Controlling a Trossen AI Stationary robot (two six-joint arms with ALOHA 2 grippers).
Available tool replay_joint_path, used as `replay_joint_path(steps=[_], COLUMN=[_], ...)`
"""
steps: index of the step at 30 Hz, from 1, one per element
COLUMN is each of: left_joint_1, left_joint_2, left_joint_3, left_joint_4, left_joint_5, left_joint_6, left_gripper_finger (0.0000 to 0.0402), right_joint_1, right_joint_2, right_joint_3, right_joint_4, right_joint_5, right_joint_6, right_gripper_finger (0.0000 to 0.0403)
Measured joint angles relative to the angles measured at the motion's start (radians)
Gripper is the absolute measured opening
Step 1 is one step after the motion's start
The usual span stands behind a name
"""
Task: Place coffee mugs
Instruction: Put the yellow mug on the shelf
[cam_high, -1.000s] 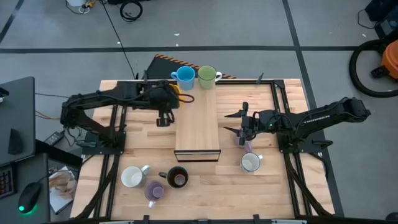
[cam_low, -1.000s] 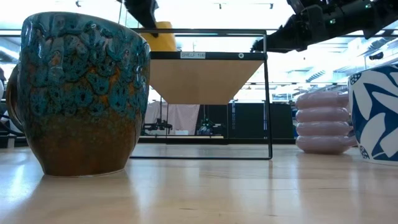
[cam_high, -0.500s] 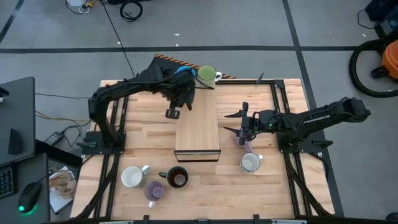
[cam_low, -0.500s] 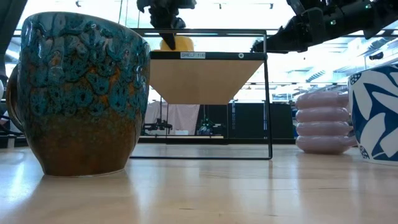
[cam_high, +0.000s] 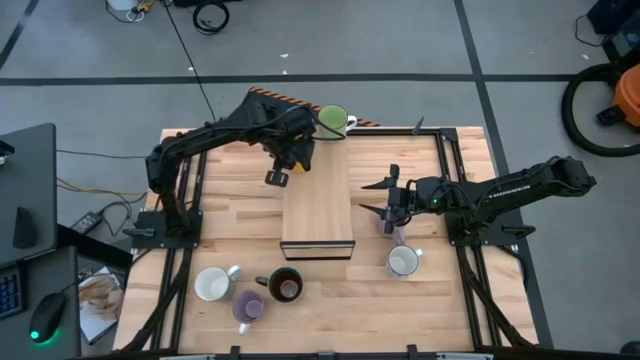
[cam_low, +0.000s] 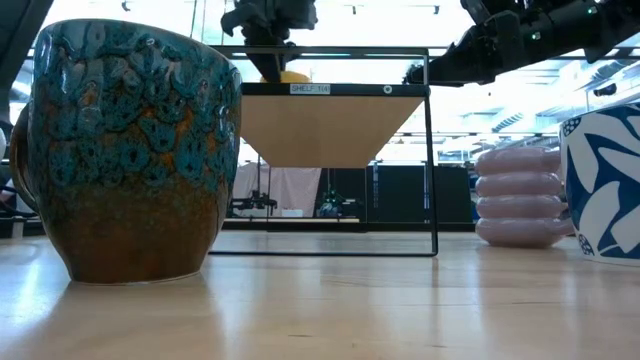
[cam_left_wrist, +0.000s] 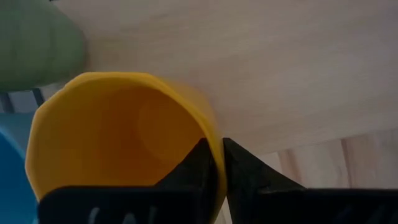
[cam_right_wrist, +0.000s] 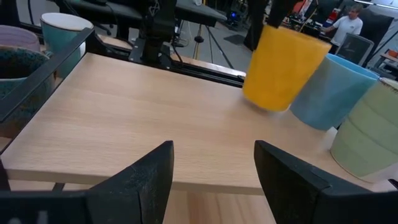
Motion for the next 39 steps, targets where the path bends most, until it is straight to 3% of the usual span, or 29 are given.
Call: replay_joint_path(steps=[17, 29, 39], left_joint_1=[0.011, 0.013, 0.012], left_joint_2=[0.014, 0.012, 0.012], left_joint_3=[0.000, 0.000, 0.000], left_joint_4=[-0.001, 0.013, 0.010], left_joint_5=[-0.041, -0.075, -0.131], left_joint_6=[0.073, 0.078, 0.086], left_gripper_finger=[0.0042, 0.0100, 0.0105], right_joint_1=[0.000, 0.000, 0.000], right_joint_2=[0.000, 0.000, 0.000], right_joint_3=[0.000, 0.000, 0.000], right_joint_4=[-0.003, -0.003, -0.003], right_joint_5=[-0.006, -0.008, -0.008], right_joint_6=[0.000, 0.000, 0.000], right_gripper_finger=[0.0229, 0.0229, 0.0229])
